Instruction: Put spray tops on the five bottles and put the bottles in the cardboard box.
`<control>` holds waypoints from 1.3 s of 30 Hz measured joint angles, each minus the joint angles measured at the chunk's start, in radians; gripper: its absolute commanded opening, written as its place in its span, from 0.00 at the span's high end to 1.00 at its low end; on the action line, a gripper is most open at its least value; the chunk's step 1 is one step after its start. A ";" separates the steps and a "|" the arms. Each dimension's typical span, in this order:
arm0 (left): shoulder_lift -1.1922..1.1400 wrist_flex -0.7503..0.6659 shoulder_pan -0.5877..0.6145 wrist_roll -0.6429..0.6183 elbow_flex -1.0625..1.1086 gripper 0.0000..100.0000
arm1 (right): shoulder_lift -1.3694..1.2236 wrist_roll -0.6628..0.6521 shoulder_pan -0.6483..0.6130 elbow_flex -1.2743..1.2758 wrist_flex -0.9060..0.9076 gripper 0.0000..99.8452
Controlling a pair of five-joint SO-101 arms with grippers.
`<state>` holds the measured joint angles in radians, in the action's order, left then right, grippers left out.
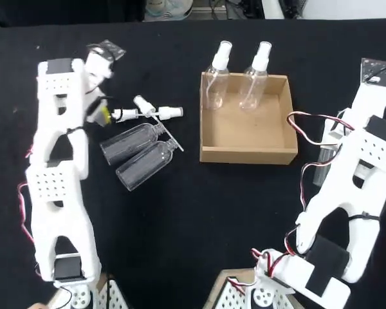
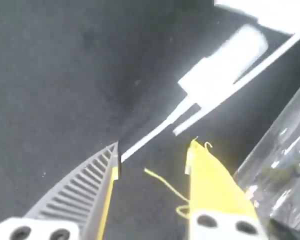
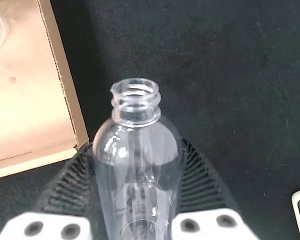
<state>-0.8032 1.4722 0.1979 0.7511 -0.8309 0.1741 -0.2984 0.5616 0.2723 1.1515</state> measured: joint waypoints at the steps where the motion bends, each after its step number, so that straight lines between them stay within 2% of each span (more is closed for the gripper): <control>1: -0.006 -0.003 -0.008 -0.012 -0.011 0.78 | 0.000 0.000 0.000 0.000 0.000 0.99; 6: -0.041 -0.006 -0.020 -0.057 -0.091 0.78 | 0.000 0.000 0.000 0.000 0.000 0.99; 11: -0.160 -0.044 -0.040 -0.061 -0.161 0.78 | 0.000 0.000 0.000 0.000 0.000 0.99; 14: -0.219 -0.052 -0.034 -0.107 -0.219 0.78 | 0.000 0.000 0.000 0.000 0.000 0.99; 18: -0.261 0.000 -0.008 -0.143 -0.330 0.78 | 0.000 0.000 0.000 0.000 0.000 0.99; 24: -0.304 0.112 0.009 -0.020 -0.408 0.78 | 0.000 0.000 0.000 0.000 0.000 0.99; 28: -0.328 0.135 0.011 0.055 -0.427 0.79 | 0.000 0.000 0.000 0.000 0.000 0.99; 30: -0.328 0.137 0.009 0.064 -0.430 0.85 | 0.000 0.000 0.000 0.000 0.000 0.99; 32: -0.328 0.138 0.009 0.069 -0.430 0.96 | 0.000 0.000 0.000 0.000 0.000 0.99; 39: -0.328 0.235 0.012 0.078 -0.430 0.97 | 0.000 0.000 0.000 0.000 0.000 0.99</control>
<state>-1.1316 1.7070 0.2102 0.8293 -1.2605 0.1741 -0.2984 0.5616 0.2723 1.1515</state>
